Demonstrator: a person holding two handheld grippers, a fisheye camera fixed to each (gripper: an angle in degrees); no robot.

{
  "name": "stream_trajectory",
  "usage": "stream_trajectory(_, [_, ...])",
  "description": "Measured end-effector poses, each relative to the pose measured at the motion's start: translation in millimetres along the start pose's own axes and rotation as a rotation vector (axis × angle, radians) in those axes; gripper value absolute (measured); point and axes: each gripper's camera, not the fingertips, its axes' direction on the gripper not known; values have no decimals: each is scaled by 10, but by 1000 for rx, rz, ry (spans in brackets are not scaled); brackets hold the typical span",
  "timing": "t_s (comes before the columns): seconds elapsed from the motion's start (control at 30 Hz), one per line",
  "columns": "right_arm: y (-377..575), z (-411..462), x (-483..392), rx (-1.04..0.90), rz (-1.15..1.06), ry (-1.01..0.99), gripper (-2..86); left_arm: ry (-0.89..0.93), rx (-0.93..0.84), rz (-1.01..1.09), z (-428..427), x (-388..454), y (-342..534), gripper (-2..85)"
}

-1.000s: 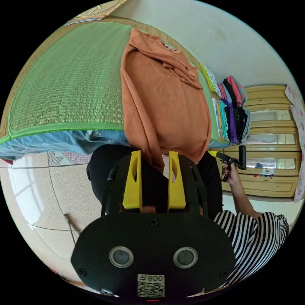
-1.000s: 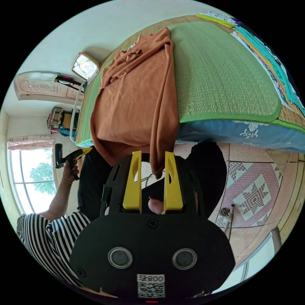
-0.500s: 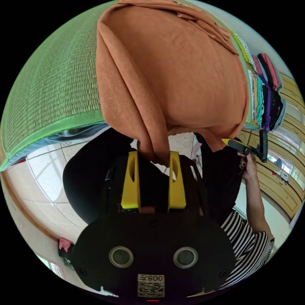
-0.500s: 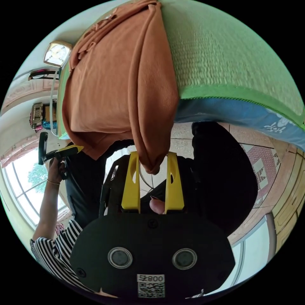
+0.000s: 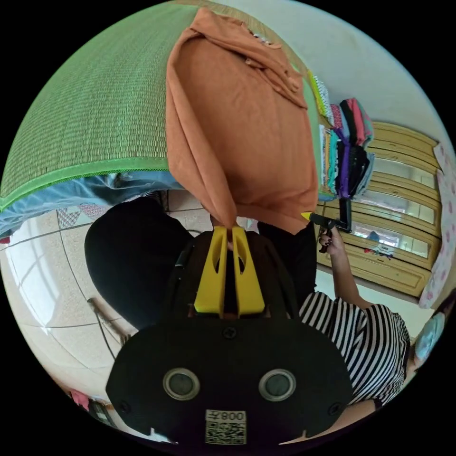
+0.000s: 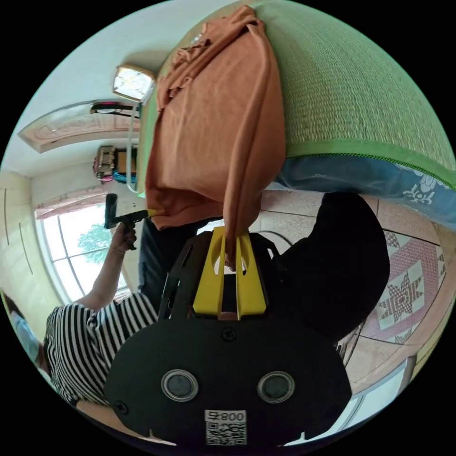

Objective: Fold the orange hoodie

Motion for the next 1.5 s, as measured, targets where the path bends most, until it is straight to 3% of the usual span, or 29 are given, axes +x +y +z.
stream_trajectory(0.23, [390,-711,252,76,-113,-199,21,173,184,121,-784,-16,572,17])
stream_trajectory(0.4, [462,-943,478,101,-107,-219,22,204,236,155,-1077,-134,853,16])
stream_trajectory(0.57, [447,-532,836,44,-32,-166,27,267,212,56,-865,-585,1026,21])
stream_trajectory(0.7, [489,-161,1166,53,18,-241,34,374,280,-18,-769,-870,1222,34])
stream_trajectory(0.83, [726,-24,1530,163,78,-311,50,440,357,-23,-865,-992,1540,74])
stream_trajectory(1.07, [1364,288,2072,337,133,-473,77,501,321,-65,-757,-1041,1835,139])
stream_trajectory(1.2, [1526,539,2233,392,142,-550,86,524,299,-79,-682,-1009,1846,147])
stream_trajectory(1.5, [1684,759,2342,450,134,-496,108,441,309,-79,-843,-841,1949,147])
